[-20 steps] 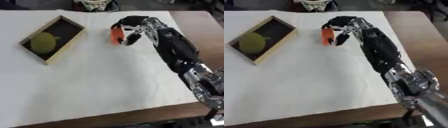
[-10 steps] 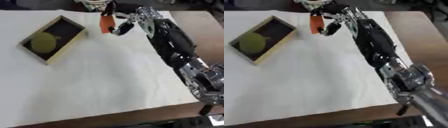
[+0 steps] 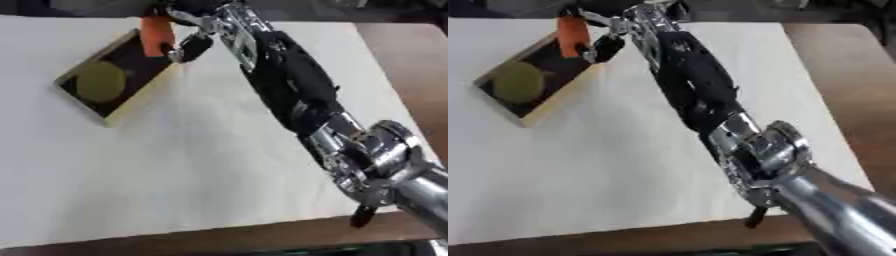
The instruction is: Pick up objects on the table and place them in the box.
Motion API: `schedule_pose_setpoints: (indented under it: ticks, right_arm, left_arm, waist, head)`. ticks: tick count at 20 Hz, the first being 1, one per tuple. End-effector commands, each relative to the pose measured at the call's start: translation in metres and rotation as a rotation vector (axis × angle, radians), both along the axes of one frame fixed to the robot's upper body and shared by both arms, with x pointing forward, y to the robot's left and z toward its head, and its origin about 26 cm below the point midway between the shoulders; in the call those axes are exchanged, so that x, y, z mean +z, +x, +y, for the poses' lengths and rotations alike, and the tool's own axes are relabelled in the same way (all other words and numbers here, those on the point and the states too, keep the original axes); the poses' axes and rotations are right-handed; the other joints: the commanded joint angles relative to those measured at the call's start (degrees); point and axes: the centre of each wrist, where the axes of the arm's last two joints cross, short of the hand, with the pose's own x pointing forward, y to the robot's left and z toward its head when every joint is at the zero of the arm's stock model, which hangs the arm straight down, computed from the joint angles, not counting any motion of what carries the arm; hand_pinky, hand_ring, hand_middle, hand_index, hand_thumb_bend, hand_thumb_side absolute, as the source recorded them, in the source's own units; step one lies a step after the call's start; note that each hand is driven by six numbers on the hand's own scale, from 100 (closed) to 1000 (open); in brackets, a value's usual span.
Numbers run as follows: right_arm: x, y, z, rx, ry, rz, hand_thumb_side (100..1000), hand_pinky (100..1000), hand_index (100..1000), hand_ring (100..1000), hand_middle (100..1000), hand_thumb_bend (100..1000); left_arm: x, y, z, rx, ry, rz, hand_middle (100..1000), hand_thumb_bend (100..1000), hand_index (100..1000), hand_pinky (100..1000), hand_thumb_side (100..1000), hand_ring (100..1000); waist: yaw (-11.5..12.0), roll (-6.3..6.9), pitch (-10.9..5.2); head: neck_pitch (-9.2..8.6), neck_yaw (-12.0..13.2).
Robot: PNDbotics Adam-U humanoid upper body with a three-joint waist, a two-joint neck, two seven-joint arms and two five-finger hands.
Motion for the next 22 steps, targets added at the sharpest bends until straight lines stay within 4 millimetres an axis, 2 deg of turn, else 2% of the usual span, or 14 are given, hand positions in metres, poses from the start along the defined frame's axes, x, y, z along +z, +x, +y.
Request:
schedule_pose_setpoints:
  ticks: [1,6,9,11,14,22]
  right_arm:
    - [0.013,-0.002,0.012,-0.032,0.000,-0.060,248,833,953,828,557,100]
    - [-0.002,-0.002,0.016,-0.140,0.013,-0.128,246,828,968,829,665,100]
    - [-0.012,-0.001,0.014,-0.206,0.022,-0.177,246,833,983,848,785,100]
    - [-0.015,0.000,0.013,-0.237,0.028,-0.213,248,850,999,877,896,100]
    - [-0.017,0.000,0.011,-0.267,0.027,-0.242,250,867,1000,906,993,100]
    - [-0.004,0.000,0.008,-0.264,0.036,-0.313,228,875,1000,930,1000,100]
  left_arm:
    - [0.008,0.001,-0.003,-0.022,0.008,-0.028,699,100,803,515,720,928]
    - [0.010,0.001,-0.005,-0.034,0.007,-0.034,699,100,803,515,719,927]
    - [0.010,0.002,-0.005,-0.035,0.005,-0.035,699,100,803,515,719,927]
    - [0.010,0.002,-0.005,-0.036,0.005,-0.036,699,100,803,516,719,927]
    - [0.010,0.002,-0.005,-0.036,0.005,-0.036,699,100,803,516,719,926]
    - [0.010,0.002,-0.005,-0.032,0.004,-0.037,699,100,803,517,720,926]
  waist:
    - [0.70,0.35,-0.70]
    - [2.27,0.49,-0.25]
    - [2.54,0.53,-0.09]
    - [2.51,0.53,-0.05]
    - [2.41,0.53,-0.05]
    - [1.89,0.47,-0.11]
  head:
    - [-0.72,-0.99]
    - [-1.02,-1.81]
    - [-1.10,-1.95]
    - [-1.13,-1.93]
    - [-1.10,-1.91]
    - [-1.35,-1.56]
